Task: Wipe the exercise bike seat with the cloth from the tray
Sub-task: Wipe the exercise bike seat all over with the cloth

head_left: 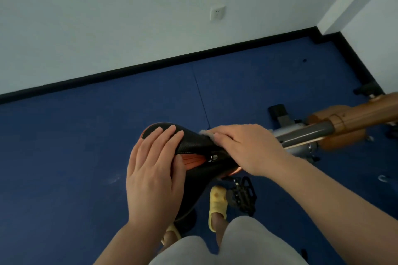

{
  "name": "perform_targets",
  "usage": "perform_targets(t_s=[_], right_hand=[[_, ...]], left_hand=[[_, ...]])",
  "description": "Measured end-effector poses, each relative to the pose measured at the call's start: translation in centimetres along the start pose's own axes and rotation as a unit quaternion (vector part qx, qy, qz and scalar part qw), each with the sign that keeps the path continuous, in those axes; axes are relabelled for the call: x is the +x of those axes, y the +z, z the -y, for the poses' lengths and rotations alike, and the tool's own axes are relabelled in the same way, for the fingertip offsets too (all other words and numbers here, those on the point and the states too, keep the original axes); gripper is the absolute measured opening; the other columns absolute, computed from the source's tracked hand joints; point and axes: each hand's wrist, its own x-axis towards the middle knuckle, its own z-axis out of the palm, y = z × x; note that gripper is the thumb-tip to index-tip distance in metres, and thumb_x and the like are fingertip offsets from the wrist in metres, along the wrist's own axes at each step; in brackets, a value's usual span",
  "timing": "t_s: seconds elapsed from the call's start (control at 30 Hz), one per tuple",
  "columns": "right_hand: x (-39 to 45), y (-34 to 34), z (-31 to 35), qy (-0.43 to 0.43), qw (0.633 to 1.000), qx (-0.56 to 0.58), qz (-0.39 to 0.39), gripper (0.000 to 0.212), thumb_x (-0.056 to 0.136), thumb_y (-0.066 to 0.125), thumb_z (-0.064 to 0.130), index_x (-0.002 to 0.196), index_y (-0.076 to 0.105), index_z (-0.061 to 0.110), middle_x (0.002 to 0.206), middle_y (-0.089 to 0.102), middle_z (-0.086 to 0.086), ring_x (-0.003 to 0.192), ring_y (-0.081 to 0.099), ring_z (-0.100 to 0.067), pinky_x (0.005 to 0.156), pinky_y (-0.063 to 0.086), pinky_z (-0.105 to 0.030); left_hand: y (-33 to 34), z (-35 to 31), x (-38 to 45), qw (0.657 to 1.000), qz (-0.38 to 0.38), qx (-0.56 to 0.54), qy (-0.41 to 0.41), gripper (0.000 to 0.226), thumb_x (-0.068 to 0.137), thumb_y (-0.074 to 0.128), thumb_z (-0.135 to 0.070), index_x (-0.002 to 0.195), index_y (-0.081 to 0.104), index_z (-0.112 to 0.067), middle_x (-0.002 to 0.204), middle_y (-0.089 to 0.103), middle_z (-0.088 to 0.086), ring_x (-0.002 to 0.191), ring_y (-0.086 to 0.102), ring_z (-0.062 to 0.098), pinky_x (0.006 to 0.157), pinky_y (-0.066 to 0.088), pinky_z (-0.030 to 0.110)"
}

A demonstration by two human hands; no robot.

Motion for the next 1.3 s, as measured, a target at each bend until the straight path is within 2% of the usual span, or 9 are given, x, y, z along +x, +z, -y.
perform_targets(t_s=[0.2, 0.4, 0.5, 0.6, 0.7, 0.83, 1.03, 1.1, 1.3], right_hand=[[0.8, 2.4, 2.6, -0.073, 0.994, 0.005, -0.08, 0.041, 0.101, 0.023, 0.044, 0.139, 0.04, 0.043, 0.123, 0.066, 0.01, 0.109, 0.062, -0.018, 0.089, 0.046, -0.045], [-1.0, 2.0, -2.3, -0.011, 0.994, -0.017, -0.11, 0.038, 0.1, 0.025, 0.042, 0.122, 0.056, 0.04, 0.11, 0.065, 0.012, 0.1, 0.057, -0.016, 0.092, 0.042, -0.04], [-0.2, 2.6, -0.7, -0.058, 0.989, -0.058, -0.125, 0.038, 0.1, 0.025, 0.04, 0.121, 0.056, 0.038, 0.108, 0.067, 0.009, 0.096, 0.06, -0.02, 0.087, 0.044, -0.041], [-0.7, 2.1, -1.8, -0.082, 0.992, -0.002, -0.098, 0.041, 0.099, 0.024, 0.045, 0.13, 0.05, 0.041, 0.114, 0.064, 0.015, 0.102, 0.057, -0.013, 0.091, 0.042, -0.039], [-1.5, 1.2, -4.9, -0.008, 0.992, 0.114, -0.054, 0.037, 0.097, 0.026, 0.05, 0.122, 0.054, 0.046, 0.108, 0.061, 0.02, 0.103, 0.052, -0.007, 0.093, 0.044, -0.04], [0.3, 0.7, -3.4, 0.001, 0.998, 0.06, -0.002, 0.037, 0.096, 0.023, 0.05, 0.11, 0.058, 0.046, 0.105, 0.065, 0.016, 0.102, 0.059, -0.012, 0.085, 0.049, -0.044], [-0.2, 2.2, -3.3, -0.043, 0.992, 0.076, -0.093, 0.041, 0.095, 0.027, 0.05, 0.12, 0.059, 0.044, 0.113, 0.065, 0.02, 0.102, 0.056, -0.004, 0.09, 0.043, -0.036], [-1.5, 2.9, -4.2, 0.015, 0.963, 0.225, -0.149, 0.036, 0.091, 0.037, 0.044, 0.11, 0.067, 0.039, 0.107, 0.066, 0.02, 0.102, 0.055, -0.001, 0.093, 0.042, -0.033], [-0.4, 3.5, -2.9, 0.197, 0.759, 0.558, -0.271, 0.03, 0.094, 0.046, 0.014, 0.095, 0.075, 0.02, 0.099, 0.075, 0.001, 0.099, 0.068, -0.017, 0.086, 0.051, -0.028]], left_hand=[[-0.3, -0.1, 0.1, 0.999, 0.04, 0.016, -0.006, 0.04, 0.089, 0.045, -0.024, 0.128, 0.054, -0.023, 0.137, 0.053, -0.005, 0.134, 0.035, 0.012, 0.113, 0.025, 0.044], [-0.6, -1.6, 2.1, 0.992, 0.102, -0.025, 0.07, 0.035, 0.089, 0.046, -0.027, 0.123, 0.057, -0.027, 0.131, 0.053, -0.016, 0.13, 0.039, 0.001, 0.115, 0.02, 0.033], [0.2, -1.6, 3.2, 0.988, 0.137, -0.001, 0.077, 0.038, 0.092, 0.038, -0.033, 0.126, 0.054, -0.026, 0.132, 0.056, -0.012, 0.129, 0.041, 0.002, 0.116, 0.017, 0.028], [0.4, -1.4, 3.3, 0.983, 0.158, 0.037, 0.086, 0.038, 0.092, 0.035, -0.035, 0.124, 0.055, -0.028, 0.128, 0.058, -0.014, 0.128, 0.043, 0.004, 0.115, 0.017, 0.029], [0.4, -1.6, 3.2, 0.981, 0.158, 0.059, 0.092, 0.036, 0.092, 0.036, -0.036, 0.12, 0.058, -0.029, 0.124, 0.06, -0.015, 0.126, 0.045, 0.005, 0.115, 0.018, 0.032], [0.6, -1.4, 3.5, 0.983, 0.146, 0.057, 0.096, 0.032, 0.091, 0.04, -0.034, 0.114, 0.061, -0.028, 0.115, 0.064, -0.015, 0.118, 0.051, 0.007, 0.113, 0.021, 0.03], [0.0, -0.5, 4.0, 0.977, 0.165, 0.033, 0.129, 0.035, 0.089, 0.04, -0.035, 0.116, 0.06, -0.03, 0.114, 0.065, -0.016, 0.113, 0.053, 0.007, 0.107, 0.024, 0.027], [-0.6, 0.4, 5.0, 0.964, 0.194, 0.043, 0.178, 0.037, 0.089, 0.038, -0.038, 0.119, 0.059, -0.033, 0.115, 0.063, -0.019, 0.112, 0.052, 0.004, 0.102, 0.024, 0.023], [-1.3, 2.6, 8.6, 0.897, 0.311, 0.037, 0.311, 0.042, 0.095, 0.028, -0.047, 0.131, 0.047, -0.038, 0.126, 0.056, -0.022, 0.118, 0.05, 0.003, 0.1, 0.034, 0.03]])
